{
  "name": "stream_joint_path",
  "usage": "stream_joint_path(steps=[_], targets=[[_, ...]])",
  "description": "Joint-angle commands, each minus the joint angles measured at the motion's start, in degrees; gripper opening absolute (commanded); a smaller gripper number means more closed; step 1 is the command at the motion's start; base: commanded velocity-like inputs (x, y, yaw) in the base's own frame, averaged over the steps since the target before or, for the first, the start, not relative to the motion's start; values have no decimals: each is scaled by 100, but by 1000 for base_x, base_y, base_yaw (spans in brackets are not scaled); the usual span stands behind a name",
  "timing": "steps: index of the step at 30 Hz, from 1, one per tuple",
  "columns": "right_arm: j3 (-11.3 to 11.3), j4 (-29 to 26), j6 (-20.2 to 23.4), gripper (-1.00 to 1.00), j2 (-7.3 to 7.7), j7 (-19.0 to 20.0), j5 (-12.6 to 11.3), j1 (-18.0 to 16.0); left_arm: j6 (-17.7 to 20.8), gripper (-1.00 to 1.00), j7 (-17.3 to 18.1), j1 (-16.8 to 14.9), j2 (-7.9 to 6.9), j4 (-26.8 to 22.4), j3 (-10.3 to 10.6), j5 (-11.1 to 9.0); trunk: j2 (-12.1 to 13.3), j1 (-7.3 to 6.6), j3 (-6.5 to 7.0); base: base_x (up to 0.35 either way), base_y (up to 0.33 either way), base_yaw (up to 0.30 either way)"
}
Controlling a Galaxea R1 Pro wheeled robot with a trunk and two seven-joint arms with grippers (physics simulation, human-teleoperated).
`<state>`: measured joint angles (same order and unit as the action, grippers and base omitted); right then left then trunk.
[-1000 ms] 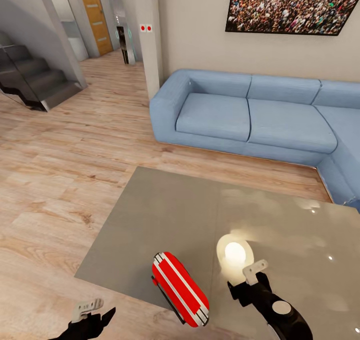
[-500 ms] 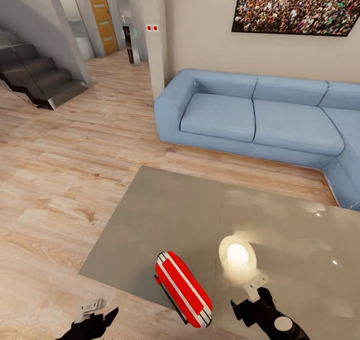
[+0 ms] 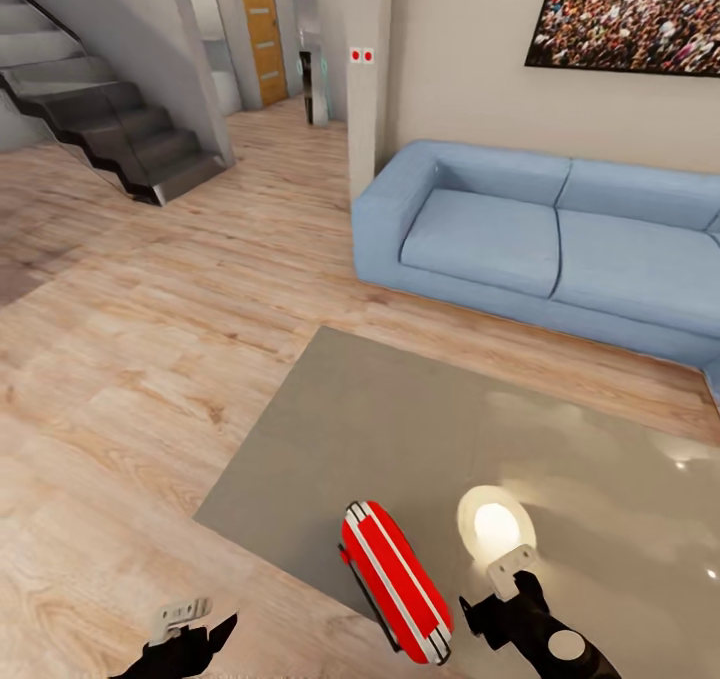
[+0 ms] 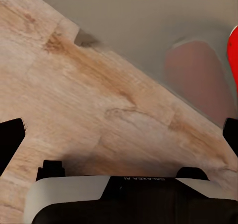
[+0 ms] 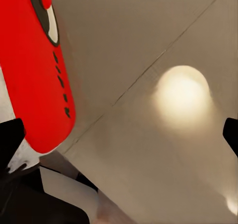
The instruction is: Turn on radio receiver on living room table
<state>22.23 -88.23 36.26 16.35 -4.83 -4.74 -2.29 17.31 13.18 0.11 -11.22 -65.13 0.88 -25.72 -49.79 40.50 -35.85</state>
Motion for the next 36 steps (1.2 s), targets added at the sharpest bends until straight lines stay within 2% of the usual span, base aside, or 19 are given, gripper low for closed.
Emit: stream_joint_path(steps=[1,20,33,36], targets=[[0,-1,-1,100,0,0,0,0,0,100,0,1,-1,0,0,-1,0,0,0,0,0,271],[-3,-3,-4,100,0,0,0,0,0,100,0,-1,5,8,0,-3,0,0,0,0,0,270],[-7,-1,-3,100,0,7,0,0,0,100,0,-1,14,9,0,3,0,0,0,0,0,35],[44,-89,-65,100,-50,-8,-35,-80,0,100,15,-2,34,2,18,-3,0,0,0,0,0,0]])
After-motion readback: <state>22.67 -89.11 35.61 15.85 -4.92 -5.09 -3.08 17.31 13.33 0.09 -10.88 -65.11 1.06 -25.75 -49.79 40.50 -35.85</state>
